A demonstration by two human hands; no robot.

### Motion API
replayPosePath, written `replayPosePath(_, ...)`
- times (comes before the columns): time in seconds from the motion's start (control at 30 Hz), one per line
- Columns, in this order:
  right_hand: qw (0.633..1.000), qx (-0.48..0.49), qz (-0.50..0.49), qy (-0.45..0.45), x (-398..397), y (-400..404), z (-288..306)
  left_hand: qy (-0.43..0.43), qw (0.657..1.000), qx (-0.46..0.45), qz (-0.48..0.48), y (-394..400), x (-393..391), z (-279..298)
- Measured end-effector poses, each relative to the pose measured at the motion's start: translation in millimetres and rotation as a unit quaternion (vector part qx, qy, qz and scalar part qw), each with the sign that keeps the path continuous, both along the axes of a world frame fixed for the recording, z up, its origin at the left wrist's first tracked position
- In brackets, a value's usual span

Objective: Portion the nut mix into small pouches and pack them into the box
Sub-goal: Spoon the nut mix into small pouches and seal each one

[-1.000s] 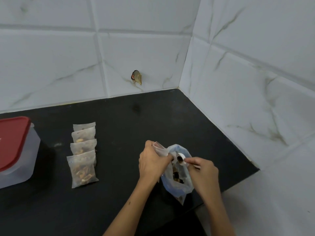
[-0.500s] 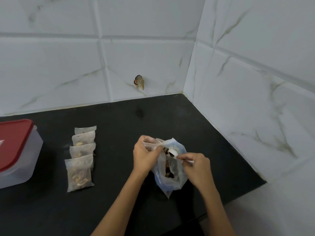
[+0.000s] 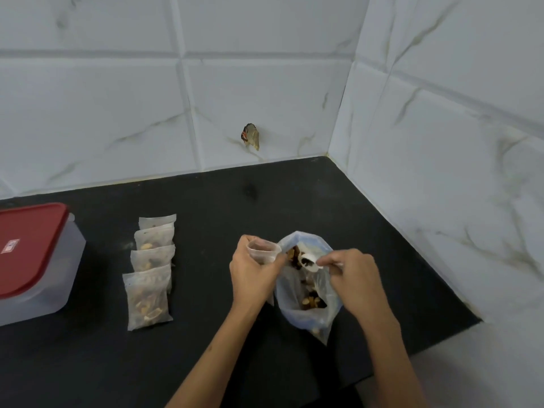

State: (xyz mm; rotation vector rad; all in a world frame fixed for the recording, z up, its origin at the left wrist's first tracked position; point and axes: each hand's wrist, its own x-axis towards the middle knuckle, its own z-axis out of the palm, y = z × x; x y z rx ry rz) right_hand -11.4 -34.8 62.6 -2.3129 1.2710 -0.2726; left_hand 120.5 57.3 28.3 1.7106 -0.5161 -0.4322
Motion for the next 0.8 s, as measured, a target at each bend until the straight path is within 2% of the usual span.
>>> replayPosePath(0.1,0.999,0.038,0.001,0.013,4,5,-11,0.018,0.998,0.062,-0.024,-2,0,-2)
replayPosePath(0.2,0.998,0.050,-0.032,-0.019,-3,8,-16,0.036,0.994,0.102,-0.015,1,-3,0)
replayPosePath(0.3,0.995,0.067,-0.068,-0.037,-13,10,-17,0.093,0.988,0.122,-0.019,9,-6,-4)
replayPosePath(0.4,0.988,0.092,-0.113,-0.041,-11,5,-19,0.199,0.974,0.110,-0.026,14,-14,-14)
replayPosePath(0.5,0.988,0.094,-0.121,0.001,-9,6,-14,0.231,0.969,0.090,-0.011,15,-21,-16)
replayPosePath(0.57,0.988,0.096,-0.100,-0.065,-15,9,-2,0.235,0.971,0.047,-0.012,15,-22,-11)
replayPosePath(0.63,0.971,0.140,-0.065,-0.183,-21,10,17,0.236,0.971,0.020,-0.024,14,-23,-4)
replayPosePath(0.67,0.963,0.156,-0.053,-0.214,-21,8,24,0.236,0.971,0.018,-0.026,14,-25,-3)
replayPosePath(0.8,0.982,0.108,-0.039,-0.146,-20,2,25,0.224,0.974,0.019,-0.016,16,-30,-6)
